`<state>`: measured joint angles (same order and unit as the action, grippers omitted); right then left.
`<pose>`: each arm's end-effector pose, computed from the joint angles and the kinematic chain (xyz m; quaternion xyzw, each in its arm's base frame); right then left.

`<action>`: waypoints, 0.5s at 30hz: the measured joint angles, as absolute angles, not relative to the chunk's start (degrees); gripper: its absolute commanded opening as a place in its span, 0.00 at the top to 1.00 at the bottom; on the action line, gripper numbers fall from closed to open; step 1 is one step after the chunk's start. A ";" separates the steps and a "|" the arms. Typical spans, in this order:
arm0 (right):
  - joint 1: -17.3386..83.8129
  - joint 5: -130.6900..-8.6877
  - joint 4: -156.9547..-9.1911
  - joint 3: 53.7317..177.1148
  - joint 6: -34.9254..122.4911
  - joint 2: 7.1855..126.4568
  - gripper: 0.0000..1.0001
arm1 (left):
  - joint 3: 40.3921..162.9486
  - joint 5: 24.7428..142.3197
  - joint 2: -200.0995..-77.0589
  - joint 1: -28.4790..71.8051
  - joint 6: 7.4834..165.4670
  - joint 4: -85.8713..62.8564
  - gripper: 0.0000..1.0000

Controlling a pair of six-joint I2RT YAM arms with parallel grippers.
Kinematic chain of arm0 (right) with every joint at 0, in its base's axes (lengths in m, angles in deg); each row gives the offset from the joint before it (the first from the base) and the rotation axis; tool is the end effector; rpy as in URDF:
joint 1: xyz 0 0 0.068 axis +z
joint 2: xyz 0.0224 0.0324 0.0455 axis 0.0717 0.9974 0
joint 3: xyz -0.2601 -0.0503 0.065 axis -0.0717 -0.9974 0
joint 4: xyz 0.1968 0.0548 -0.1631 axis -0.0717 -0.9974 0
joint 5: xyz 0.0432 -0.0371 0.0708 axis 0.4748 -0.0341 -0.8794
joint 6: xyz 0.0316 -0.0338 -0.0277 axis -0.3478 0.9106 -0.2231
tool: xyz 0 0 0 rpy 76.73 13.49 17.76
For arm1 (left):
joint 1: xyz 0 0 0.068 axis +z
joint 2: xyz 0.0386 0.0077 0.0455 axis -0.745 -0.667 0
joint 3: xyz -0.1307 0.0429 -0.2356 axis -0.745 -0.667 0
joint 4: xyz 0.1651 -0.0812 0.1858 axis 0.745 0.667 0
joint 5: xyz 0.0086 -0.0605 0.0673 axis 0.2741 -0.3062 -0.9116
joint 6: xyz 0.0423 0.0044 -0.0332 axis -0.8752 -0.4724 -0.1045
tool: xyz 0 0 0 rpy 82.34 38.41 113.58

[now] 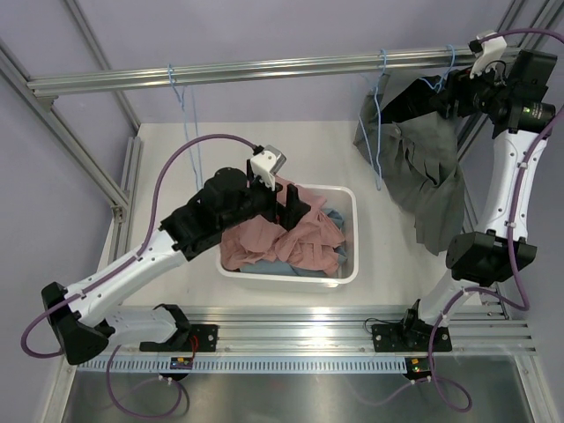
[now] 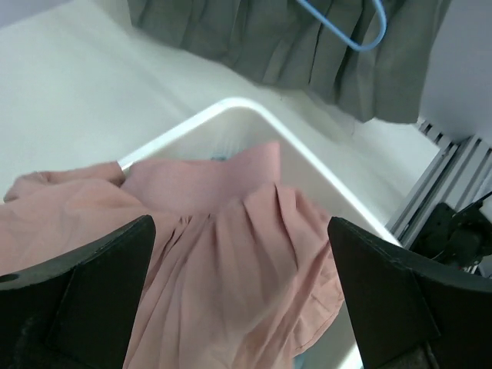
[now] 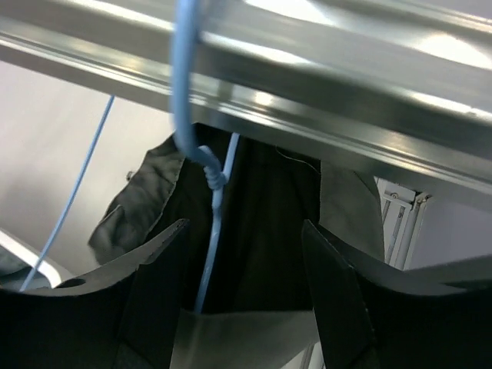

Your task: Remove the skirt from the hanger

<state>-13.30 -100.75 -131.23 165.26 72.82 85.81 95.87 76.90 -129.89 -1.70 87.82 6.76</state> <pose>0.3455 -0.0851 0.4923 -0.2150 0.7801 0.0848 0.5815 0.1707 -0.2041 0.3834 0.2619 0.7573 -0.3214 0.5047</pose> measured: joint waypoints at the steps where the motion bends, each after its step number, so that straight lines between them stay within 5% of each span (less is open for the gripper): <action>1: -13.30 -100.81 -130.92 165.24 72.90 86.40 0.37 | 96.59 76.90 -129.63 -1.70 88.11 6.76 0.01; 7: -12.84 -102.23 -129.92 165.24 73.16 87.93 0.58 | 96.90 77.25 -127.51 -1.70 89.62 8.18 0.01; 15: -12.23 -103.32 -128.85 165.00 72.16 88.02 1.00 | 97.60 76.57 -126.09 -2.43 92.92 9.45 0.01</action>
